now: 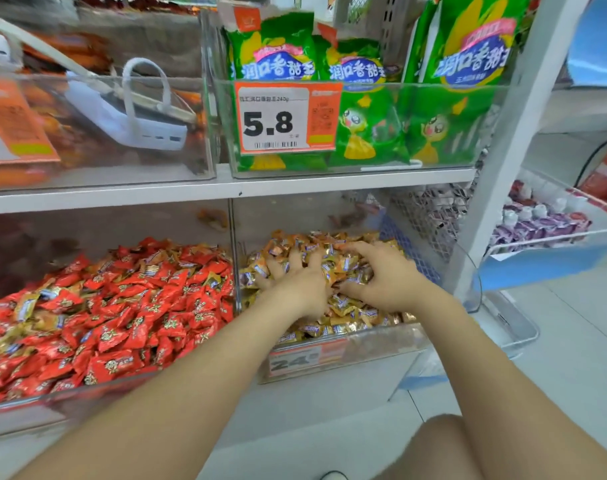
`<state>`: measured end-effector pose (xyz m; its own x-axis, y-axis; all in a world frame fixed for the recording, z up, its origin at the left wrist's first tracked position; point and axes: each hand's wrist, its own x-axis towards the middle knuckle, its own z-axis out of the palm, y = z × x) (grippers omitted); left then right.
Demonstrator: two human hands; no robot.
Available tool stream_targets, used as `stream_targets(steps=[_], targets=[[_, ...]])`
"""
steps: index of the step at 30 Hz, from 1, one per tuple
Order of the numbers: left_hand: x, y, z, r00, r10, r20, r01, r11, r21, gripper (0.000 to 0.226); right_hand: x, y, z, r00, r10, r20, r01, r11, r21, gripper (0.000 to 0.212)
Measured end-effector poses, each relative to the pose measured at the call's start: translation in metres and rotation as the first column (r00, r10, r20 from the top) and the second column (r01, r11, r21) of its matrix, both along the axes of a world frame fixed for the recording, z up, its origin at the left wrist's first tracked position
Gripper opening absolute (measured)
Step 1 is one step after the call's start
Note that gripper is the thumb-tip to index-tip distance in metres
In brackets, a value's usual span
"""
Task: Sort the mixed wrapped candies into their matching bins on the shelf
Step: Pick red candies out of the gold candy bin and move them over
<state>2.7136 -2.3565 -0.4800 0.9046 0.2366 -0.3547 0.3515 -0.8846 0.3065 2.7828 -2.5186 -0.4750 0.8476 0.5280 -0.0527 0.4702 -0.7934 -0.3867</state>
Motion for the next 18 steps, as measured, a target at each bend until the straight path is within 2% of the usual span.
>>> stream_targets(steps=[2, 4, 7, 9, 11, 13, 14, 16, 18], targets=[[-0.005, -0.003, 0.011, 0.998, 0.004, 0.066, -0.008, 0.998, 0.064, 0.073, -0.008, 0.004, 0.013, 0.999, 0.0, 0.05, -0.004, 0.997, 0.079, 0.071], [-0.021, -0.004, 0.028, 0.976, -0.06, 0.211, 0.027, 0.988, 0.155, 0.06, -0.021, 0.012, 0.024, 0.995, 0.026, 0.093, -0.048, 0.97, 0.24, 0.052], [-0.066, 0.007, 0.058, 0.853, -0.207, 0.478, 0.079, 0.959, 0.274, 0.039, -0.046, 0.032, 0.039, 0.991, 0.069, 0.114, -0.112, 0.899, 0.423, 0.025], [-0.1, 0.029, 0.071, 0.753, -0.237, 0.613, 0.016, 0.939, 0.344, 0.027, -0.068, 0.055, 0.049, 0.988, 0.122, 0.094, -0.154, 0.845, 0.512, 0.022], [-0.122, 0.055, 0.076, 0.711, -0.098, 0.696, -0.082, 0.972, 0.22, 0.022, -0.088, 0.075, 0.057, 0.978, 0.193, 0.082, -0.205, 0.803, 0.56, 0.024], [-0.143, 0.094, 0.076, 0.725, 0.091, 0.682, -0.203, 0.976, 0.085, 0.026, -0.11, 0.103, 0.059, 0.965, 0.238, 0.114, -0.262, 0.806, 0.532, 0.024], [-0.152, 0.114, 0.077, 0.76, 0.151, 0.633, -0.27, 0.958, 0.095, 0.028, -0.119, 0.118, 0.059, 0.953, 0.261, 0.154, -0.303, 0.818, 0.49, 0.025], [-0.173, 0.147, 0.078, 0.851, 0.275, 0.448, -0.386, 0.905, 0.177, 0.033, -0.132, 0.145, 0.056, 0.907, 0.353, 0.23, -0.417, 0.83, 0.371, 0.027], [-0.194, 0.171, 0.077, 0.893, 0.38, 0.243, -0.441, 0.848, 0.294, 0.049, -0.14, 0.167, 0.055, 0.868, 0.449, 0.214, -0.487, 0.854, 0.184, 0.024]])
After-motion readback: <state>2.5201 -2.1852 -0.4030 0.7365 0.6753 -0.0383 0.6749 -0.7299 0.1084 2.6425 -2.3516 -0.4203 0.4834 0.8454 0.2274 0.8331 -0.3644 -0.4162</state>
